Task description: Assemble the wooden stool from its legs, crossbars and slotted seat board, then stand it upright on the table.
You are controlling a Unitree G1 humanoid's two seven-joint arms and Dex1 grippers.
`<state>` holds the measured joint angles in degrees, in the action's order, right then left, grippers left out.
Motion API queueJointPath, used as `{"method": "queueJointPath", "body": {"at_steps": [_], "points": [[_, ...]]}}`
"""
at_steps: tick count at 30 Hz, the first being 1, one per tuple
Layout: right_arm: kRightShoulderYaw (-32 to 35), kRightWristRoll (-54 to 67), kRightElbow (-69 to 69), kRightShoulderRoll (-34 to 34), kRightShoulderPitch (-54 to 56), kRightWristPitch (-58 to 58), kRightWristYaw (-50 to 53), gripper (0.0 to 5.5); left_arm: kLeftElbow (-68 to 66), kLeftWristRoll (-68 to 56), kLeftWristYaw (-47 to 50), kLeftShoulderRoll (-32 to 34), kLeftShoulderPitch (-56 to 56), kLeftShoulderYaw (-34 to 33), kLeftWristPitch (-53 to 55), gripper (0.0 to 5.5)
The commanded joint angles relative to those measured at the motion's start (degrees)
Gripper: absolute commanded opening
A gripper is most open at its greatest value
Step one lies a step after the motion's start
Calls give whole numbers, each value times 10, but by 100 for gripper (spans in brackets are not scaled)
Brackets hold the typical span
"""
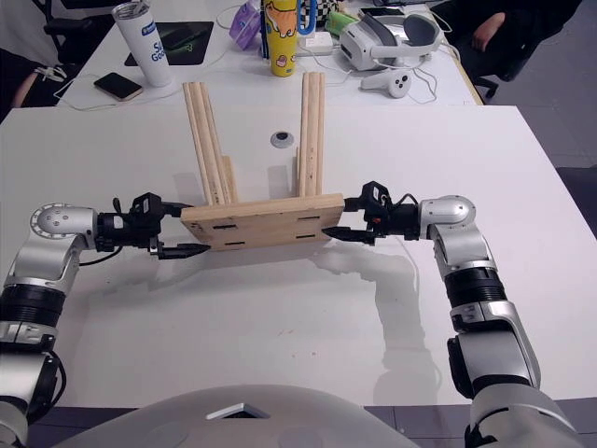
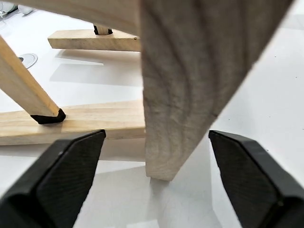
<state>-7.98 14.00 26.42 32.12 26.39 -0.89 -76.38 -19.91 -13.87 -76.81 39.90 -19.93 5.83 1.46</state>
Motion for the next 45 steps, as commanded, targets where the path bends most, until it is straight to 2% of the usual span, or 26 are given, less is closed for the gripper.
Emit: {"method": "queueJointPath", "body": {"at_steps": [1, 4, 8, 11, 13, 17, 21, 24, 26, 31, 37, 38, 41, 45], "points": [[6, 15, -4, -1, 8, -12, -22, 207, -16, 4, -15, 2, -18, 6, 3, 321], [8, 27, -7, -3, 9, -28, -38, 169, -27, -1, -25, 1, -27, 4, 7, 279], [13, 49, -23, -5, 21, -80, -60, 153, -33, -18, -43, -1, -39, 0, 41, 225], [20, 65, -35, -4, 36, -124, -71, 152, -8, -60, -63, -1, -51, -8, 124, 182], [26, 85, -51, 4, 51, -180, -88, 152, 24, -100, -85, 10, -65, -13, 215, 177], [22, 158, -113, 55, 99, -371, -142, 151, 71, -171, -129, 54, -118, -20, 397, 170], [-10, 323, -171, 146, 191, -635, -161, 148, 84, -274, -155, 116, -205, -3, 597, 157], [0, 453, -89, 167, 312, -849, -161, 144, 43, -321, -157, 143, -292, 30, 710, 152], [-3, 460, 8, 153, 365, -908, -161, 139, 1, -320, -157, 143, -325, 51, 736, 147], [-79, 414, 178, 129, 385, -916, -161, 135, -116, -312, -157, 129, -363, 117, 751, 146], [-140, 324, 310, 96, 371, -831, -161, 135, -278, -273, -157, 86, -392, 206, 653, 146], [-146, 319, 319, 96, 363, -813, -161, 171, -301, -272, -157, 77, -397, 205, 643, 146], [-131, 315, 352, 96, 359, -782, -161, 207, -366, -263, -157, 59, -418, 192, 611, 207], [-69, 310, 407, 100, 371, -739, -161, 269, -451, -239, -156, 51, -449, 139, 566, 265]]}}
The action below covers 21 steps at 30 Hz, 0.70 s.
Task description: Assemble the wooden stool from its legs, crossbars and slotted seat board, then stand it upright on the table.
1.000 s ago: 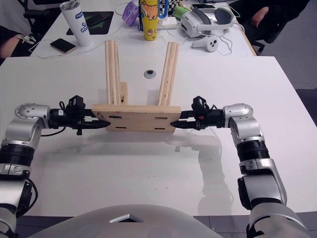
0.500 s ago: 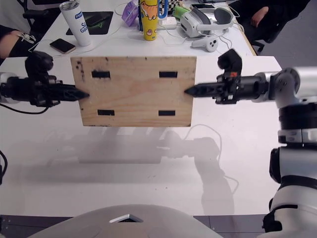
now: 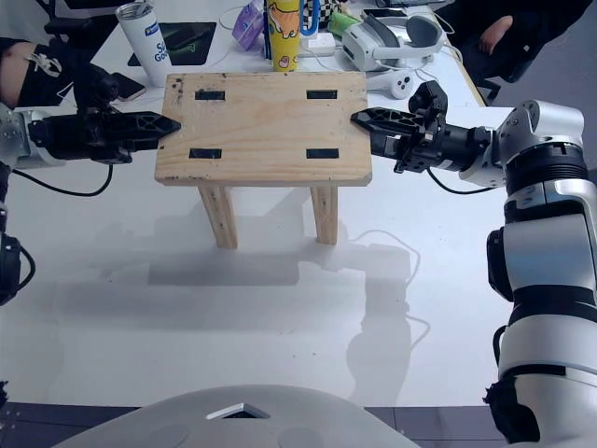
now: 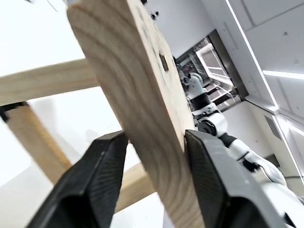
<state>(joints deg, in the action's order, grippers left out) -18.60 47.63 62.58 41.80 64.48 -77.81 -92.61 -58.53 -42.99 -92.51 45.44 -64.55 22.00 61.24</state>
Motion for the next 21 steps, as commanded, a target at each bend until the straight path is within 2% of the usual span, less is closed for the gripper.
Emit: {"method": "queueJointPath", "body": {"at_steps": [1, 5, 9, 11, 12, 14, 15, 18, 21], "points": [[47, -33, 54, 3, -11, 41, 1, 278, -82, 62, 1, -6, -9, -37, -43, 274], [78, -70, 77, 14, -32, 79, 1, 348, -120, 99, 2, 0, -9, -87, -72, 342], [88, -107, 72, 54, -77, 132, 1, 414, -108, 144, 1, 39, 52, -100, -133, 404], [31, -128, 8, 87, -153, 210, 1, 417, -99, 177, 1, 71, 118, -95, -210, 418], [-1, -151, -47, 105, -212, 285, 1, 417, -91, 195, 1, 85, 158, -96, -258, 418], [-15, -177, -179, 136, -334, 394, 1, 417, -39, 220, 1, 111, 251, -91, -353, 418], [4, -189, -245, 142, -396, 432, 14, 398, 5, 229, 1, 119, 300, -91, -394, 400], [87, -170, -454, 128, -593, 472, 117, 357, 299, 205, 6, 152, 497, -108, -401, 360], [117, -151, -590, 97, -706, 488, 167, 315, 528, 164, 22, 173, 654, -125, -377, 321]]}}
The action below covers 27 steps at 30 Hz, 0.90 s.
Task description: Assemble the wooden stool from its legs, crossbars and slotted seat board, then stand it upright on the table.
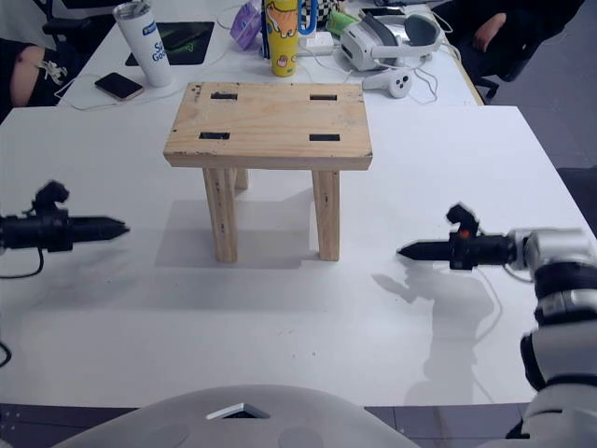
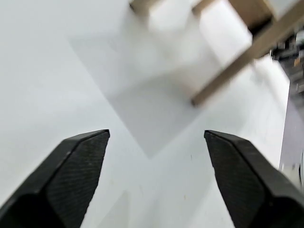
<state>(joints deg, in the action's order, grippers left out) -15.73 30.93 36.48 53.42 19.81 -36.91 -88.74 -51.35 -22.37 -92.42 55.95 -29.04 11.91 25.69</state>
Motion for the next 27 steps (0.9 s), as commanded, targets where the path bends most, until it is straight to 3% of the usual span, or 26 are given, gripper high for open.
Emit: {"method": "queueJointPath", "body": {"at_steps": [1, 5, 11, 17, 22, 27], "points": [[94, 31, -365, -27, -279, 71, 132, 299, 513, -54, 27, 68, 337, -30, -14, 307], [56, 13, -388, -67, -235, 95, 135, 232, 654, -34, 79, 36, 404, -27, -31, 242], [18, -66, -296, -177, -115, 197, 183, 145, 557, 88, 180, -90, 260, 19, -137, 158], [7, -163, -154, -227, -8, 330, 210, 57, 508, 159, 242, -176, 162, 64, -199, 75], [9, -224, -21, -249, 80, 432, 219, 0, 351, 243, 320, -246, 49, 90, -280, 3], [-7, -327, 187, -291, 216, 551, 346, 0, 50, 346, 467, -327, -123, 114, -367, 3]]}}
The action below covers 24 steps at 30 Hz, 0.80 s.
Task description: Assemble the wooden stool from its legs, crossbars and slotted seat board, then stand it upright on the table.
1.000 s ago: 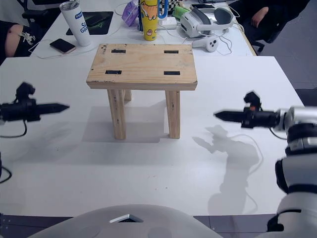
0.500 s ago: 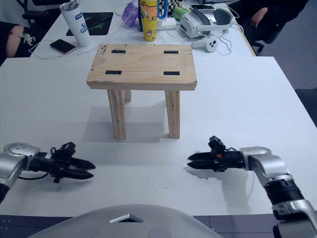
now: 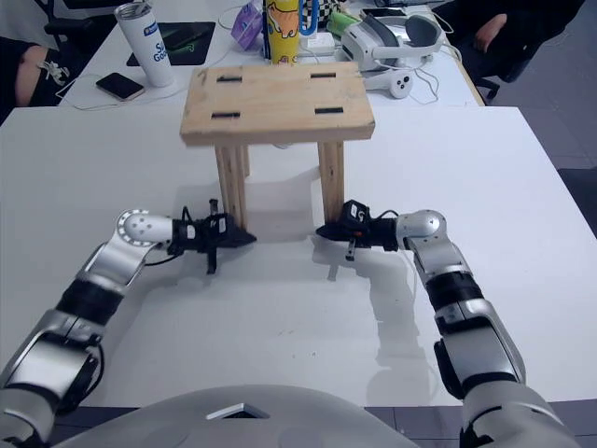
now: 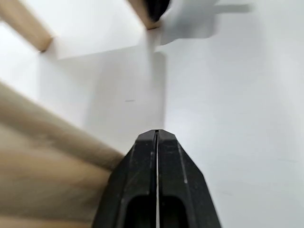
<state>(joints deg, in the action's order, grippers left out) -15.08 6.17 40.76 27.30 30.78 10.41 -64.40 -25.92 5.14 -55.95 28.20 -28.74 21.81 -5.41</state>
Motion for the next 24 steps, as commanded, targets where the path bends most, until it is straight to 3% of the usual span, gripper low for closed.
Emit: {"method": "queueJointPath", "body": {"at_steps": [1, 7, 11, 14, 17, 20, 24], "points": [[-12, -91, 179, -41, 132, 84, 131, 0, -256, 84, 133, -62, -156, 17, -64, 3], [-115, -298, 303, -49, 239, 124, 490, 0, -454, 130, 311, -131, -275, 15, -59, 3], [-139, -348, 318, -62, 235, 134, 601, 0, -491, 145, 424, -149, -297, 8, -41, 3], [-42, -239, 311, -99, 179, 191, 552, 0, -488, 110, 466, -160, -276, -36, -74, 3], [67, -86, 263, -138, 97, 228, 432, 0, -452, 66, 478, -148, -196, -88, -142, 3], [139, 25, 166, -152, -3, 193, 375, 0, -353, -22, 458, -145, -64, -167, -195, 3], [215, 128, -23, -156, -150, 84, 407, 0, -121, -113, 463, -162, 138, -233, -159, 3]]}}
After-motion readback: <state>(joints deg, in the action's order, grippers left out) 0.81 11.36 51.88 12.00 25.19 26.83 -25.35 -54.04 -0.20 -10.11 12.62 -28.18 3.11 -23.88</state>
